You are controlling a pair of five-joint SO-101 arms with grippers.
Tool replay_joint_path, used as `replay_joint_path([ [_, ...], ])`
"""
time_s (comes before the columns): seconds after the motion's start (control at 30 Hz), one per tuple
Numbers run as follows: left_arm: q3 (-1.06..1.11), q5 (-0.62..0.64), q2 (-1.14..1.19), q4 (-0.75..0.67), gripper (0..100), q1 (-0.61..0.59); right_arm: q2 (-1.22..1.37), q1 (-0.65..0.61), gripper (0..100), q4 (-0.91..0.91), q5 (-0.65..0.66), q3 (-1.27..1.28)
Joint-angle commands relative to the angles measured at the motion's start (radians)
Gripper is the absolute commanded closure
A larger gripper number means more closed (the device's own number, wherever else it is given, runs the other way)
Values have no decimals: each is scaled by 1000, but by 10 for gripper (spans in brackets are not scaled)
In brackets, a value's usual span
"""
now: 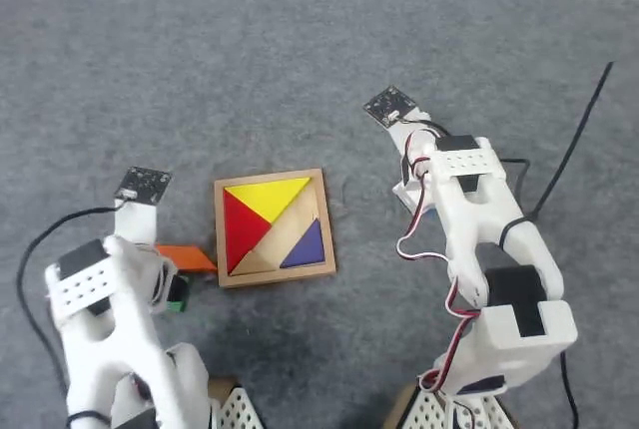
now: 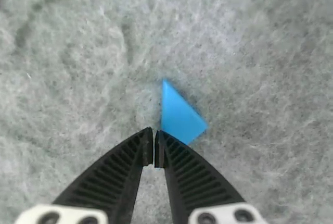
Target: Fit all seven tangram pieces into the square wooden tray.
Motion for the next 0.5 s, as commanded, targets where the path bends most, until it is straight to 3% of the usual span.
replay_joint_path([
  [0.0, -65, -83, -11, 8, 765, -31, -65, 15, 972, -16, -3, -9],
  [0.17, -87, -130, 206, -101, 767, -32, -65, 15, 972, -16, -3, -9],
  [0.3, -173, -124, 367, -81, 779, -17, -65, 15, 972, -16, -3, -9],
  [0.47, -170, -124, 388, -55, 791, 20, -65, 15, 972, -16, -3, -9],
])
